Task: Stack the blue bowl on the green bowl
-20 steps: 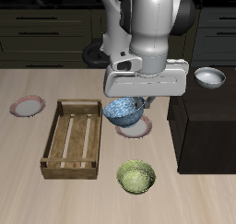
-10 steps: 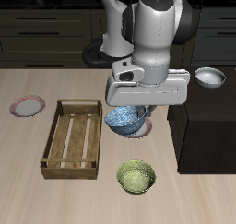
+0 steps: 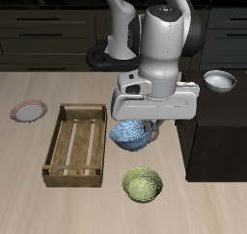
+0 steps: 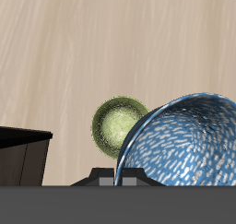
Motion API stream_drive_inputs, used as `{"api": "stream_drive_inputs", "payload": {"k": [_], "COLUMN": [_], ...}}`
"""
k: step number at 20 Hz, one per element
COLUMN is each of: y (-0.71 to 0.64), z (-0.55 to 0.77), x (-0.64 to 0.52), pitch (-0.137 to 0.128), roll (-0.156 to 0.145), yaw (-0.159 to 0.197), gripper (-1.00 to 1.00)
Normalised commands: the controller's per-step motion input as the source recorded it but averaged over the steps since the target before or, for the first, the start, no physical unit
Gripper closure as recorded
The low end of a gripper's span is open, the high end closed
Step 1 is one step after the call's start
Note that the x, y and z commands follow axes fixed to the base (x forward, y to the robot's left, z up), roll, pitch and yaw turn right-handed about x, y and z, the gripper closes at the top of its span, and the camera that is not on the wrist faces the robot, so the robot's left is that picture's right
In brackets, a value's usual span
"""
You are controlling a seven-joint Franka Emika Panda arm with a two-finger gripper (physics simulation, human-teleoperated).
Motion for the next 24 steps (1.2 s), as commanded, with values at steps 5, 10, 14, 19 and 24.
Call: {"api": "stream_drive_inputs", "payload": {"k": [5,10,14,19,24], "y": [0.13,0.08,-0.01,0.06,0.06], "z": [-0.29,-0.34,-0.20,-0.30,-0.28], "x": [0.15,0.11,0.05,0.06,0.04], "pitch": [0.025,0.028,0.012,0.034,0.031], "roll": [0.006,0.012,0.000,0.002,0.003], "yaw": [0.006,-0.011,0.011,0.002,0.005], "gripper": [1.00,1.00,1.00,1.00,1.00]}}
